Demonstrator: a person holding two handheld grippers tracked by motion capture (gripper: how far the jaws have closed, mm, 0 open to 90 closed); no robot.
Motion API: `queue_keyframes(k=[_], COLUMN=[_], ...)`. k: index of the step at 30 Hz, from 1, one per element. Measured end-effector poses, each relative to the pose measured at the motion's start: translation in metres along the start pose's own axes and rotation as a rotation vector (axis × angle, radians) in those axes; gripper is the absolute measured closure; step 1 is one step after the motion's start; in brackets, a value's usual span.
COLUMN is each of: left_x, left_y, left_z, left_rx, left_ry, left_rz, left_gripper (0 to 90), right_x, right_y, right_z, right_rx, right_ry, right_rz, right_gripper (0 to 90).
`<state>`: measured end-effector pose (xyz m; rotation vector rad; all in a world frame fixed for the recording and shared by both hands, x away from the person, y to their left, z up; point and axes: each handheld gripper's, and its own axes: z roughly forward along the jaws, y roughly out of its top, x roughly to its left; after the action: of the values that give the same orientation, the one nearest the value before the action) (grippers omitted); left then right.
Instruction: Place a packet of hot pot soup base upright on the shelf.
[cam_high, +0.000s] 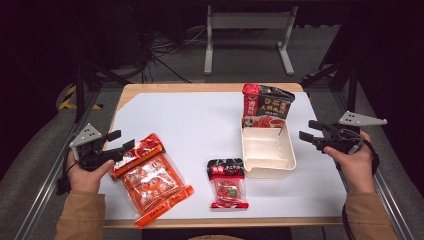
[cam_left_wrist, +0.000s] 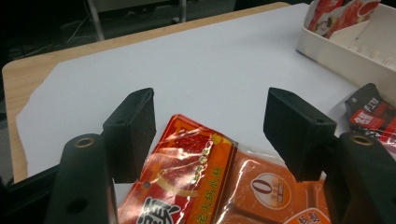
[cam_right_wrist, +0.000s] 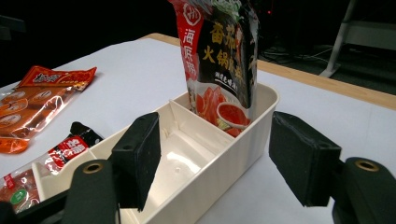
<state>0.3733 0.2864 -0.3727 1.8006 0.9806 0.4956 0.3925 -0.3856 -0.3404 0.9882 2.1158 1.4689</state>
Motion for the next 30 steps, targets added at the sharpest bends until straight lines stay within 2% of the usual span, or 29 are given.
queue_keyframes(k=[6, 11, 19, 26, 27, 30], left_x=[0.012, 0.018, 0.028, 0.035, 0.036, 0.04], left_y=[-0.019, -0.03, -0.044, -0.052, -0.053, -0.056], left_z=[0.002, 0.008, 0.008, 0.008, 0.008, 0.009], left_rx=[0.002, 0.02, 0.03, 0.062, 0.064, 0.098], left_ry=[0.029, 0.048, 0.071, 0.117, 0.117, 0.127], left_rz=[-0.05, -0.052, -0.084, -0.106, -0.12, -0.138], left_gripper=[37.5, 39.9, 40.1, 38.8, 38.6, 37.9], right_x=[-0.002, -0.002, -0.001, 0.002, 0.002, 0.003], right_y=[-0.004, -0.005, -0.008, -0.009, -0.009, -0.01], right_z=[0.002, 0.002, 0.004, 0.01, 0.011, 0.013], right_rx=[0.013, 0.023, 0.033, 0.052, 0.052, 0.056], right_ry=[0.006, 0.014, 0.018, 0.028, 0.03, 0.035], right_rz=[0.004, 0.004, 0.007, -0.005, -0.005, -0.001], right_gripper=[34.6, 34.7, 34.2, 33.1, 32.9, 32.6])
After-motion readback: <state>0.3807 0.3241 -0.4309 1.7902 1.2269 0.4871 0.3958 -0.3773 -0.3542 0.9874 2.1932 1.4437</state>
